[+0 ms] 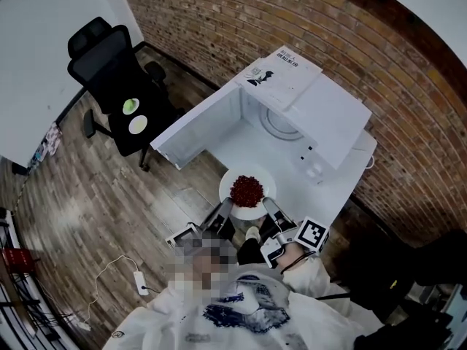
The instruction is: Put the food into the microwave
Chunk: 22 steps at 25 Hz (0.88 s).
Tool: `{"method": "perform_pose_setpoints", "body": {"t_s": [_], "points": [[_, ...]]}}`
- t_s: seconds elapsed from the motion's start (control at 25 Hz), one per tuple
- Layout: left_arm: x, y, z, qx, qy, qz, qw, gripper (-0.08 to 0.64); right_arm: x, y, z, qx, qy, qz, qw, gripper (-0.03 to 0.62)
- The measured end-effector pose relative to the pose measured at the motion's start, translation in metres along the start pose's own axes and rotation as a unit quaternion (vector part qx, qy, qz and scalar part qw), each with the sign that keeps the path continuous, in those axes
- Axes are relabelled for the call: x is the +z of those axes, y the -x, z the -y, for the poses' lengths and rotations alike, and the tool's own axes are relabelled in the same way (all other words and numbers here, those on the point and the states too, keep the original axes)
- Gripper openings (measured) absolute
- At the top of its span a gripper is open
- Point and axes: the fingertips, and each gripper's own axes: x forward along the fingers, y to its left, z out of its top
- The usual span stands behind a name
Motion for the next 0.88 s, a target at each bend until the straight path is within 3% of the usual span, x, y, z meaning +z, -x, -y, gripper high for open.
{"method": "perform_pose_setpoints", "body": {"t_s": [0.12, 0.32, 0.4, 0.56, 0.68, 0.8, 0.88], "points": [[0.007, -0.031, -0.007, 0.027, -0.043, -0.025, 0.9984, 0.038, 0.031, -0.009, 0.008, -0.010, -0.013, 0.013, 1.000, 0.026], [0.010, -0.082, 0.005, 0.004, -0.029, -0.038, 0.9989, 0.038, 0.070, -0.024, 0.006, -0.001, -0.029, 0.028, 0.999, 0.026], [0.013, -0.097, 0.003, 0.007, -0.054, -0.052, 0.9971, 0.038, 0.083, -0.028, 0.009, -0.004, -0.037, 0.037, 0.999, 0.026], [0.005, -0.121, 0.004, 0.006, -0.017, -0.070, 0.9974, 0.038, 0.101, -0.026, 0.020, -0.015, -0.047, 0.059, 0.997, 0.026], [0.007, -0.135, 0.000, 0.009, -0.040, -0.097, 0.9945, 0.038, 0.111, -0.027, 0.026, -0.022, -0.054, 0.080, 0.995, 0.026], [0.007, -0.146, -0.002, 0.005, -0.011, -0.116, 0.9932, 0.038, 0.117, -0.031, 0.030, -0.020, -0.055, 0.104, 0.993, 0.026], [0.013, -0.152, -0.007, 0.002, -0.029, -0.138, 0.9900, 0.038, 0.118, -0.034, 0.033, -0.026, -0.061, 0.121, 0.990, 0.026]]}}
